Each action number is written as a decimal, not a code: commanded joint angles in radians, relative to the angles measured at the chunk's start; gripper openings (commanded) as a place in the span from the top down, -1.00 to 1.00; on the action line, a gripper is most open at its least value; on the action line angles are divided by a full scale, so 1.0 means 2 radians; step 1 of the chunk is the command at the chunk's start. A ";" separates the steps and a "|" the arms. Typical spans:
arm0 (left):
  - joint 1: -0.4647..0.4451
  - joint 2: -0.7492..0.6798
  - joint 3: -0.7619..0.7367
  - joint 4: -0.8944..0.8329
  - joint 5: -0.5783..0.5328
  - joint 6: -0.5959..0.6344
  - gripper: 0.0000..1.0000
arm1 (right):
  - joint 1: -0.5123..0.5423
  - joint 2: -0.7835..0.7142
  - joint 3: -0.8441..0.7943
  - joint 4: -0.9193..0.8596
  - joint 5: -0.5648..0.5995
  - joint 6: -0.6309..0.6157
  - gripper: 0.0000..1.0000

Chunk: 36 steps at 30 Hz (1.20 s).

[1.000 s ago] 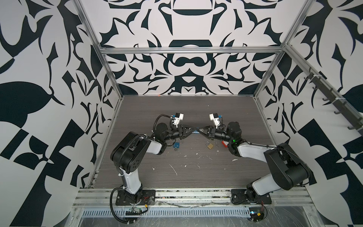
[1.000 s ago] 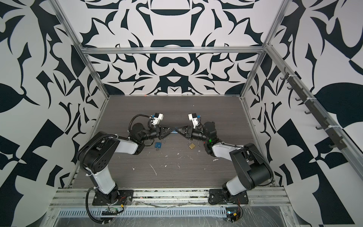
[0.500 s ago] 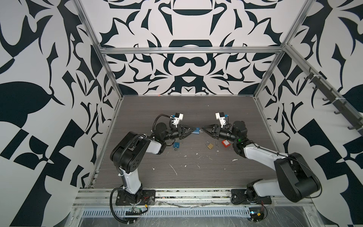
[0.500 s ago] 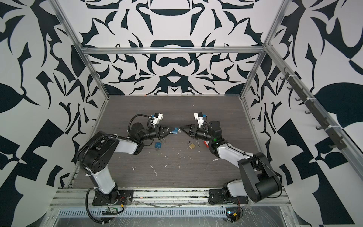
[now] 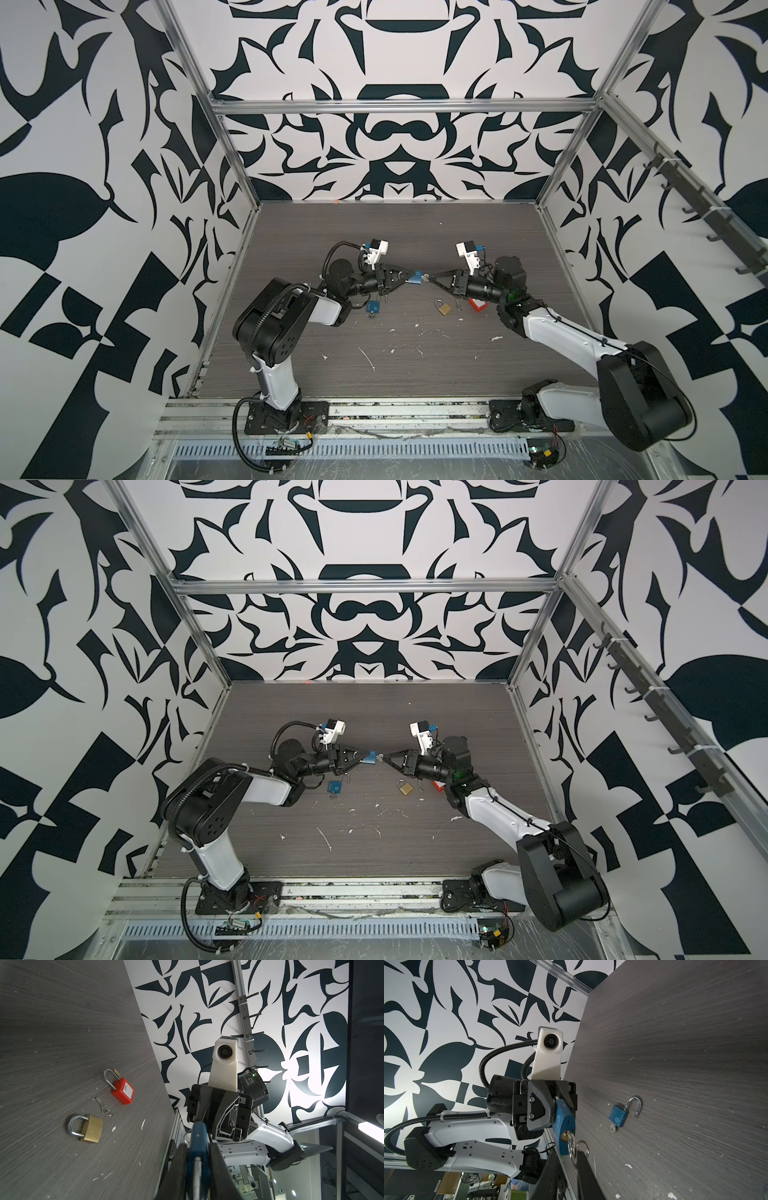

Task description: Lock with the key

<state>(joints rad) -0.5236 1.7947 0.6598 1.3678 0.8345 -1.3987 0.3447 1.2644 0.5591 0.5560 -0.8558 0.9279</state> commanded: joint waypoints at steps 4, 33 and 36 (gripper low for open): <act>-0.005 -0.016 0.005 0.029 0.005 -0.004 1.00 | 0.004 0.001 0.032 0.022 -0.018 -0.003 0.64; -0.013 -0.016 0.006 0.029 0.000 -0.005 1.00 | 0.005 -0.014 0.041 -0.051 0.025 -0.053 0.50; -0.013 -0.015 0.008 0.029 -0.001 -0.005 1.00 | 0.006 -0.001 0.041 -0.032 0.015 -0.039 0.51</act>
<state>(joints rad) -0.5446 1.7947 0.6598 1.3647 0.8326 -1.3991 0.3550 1.2484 0.6106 0.4290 -0.7929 0.8352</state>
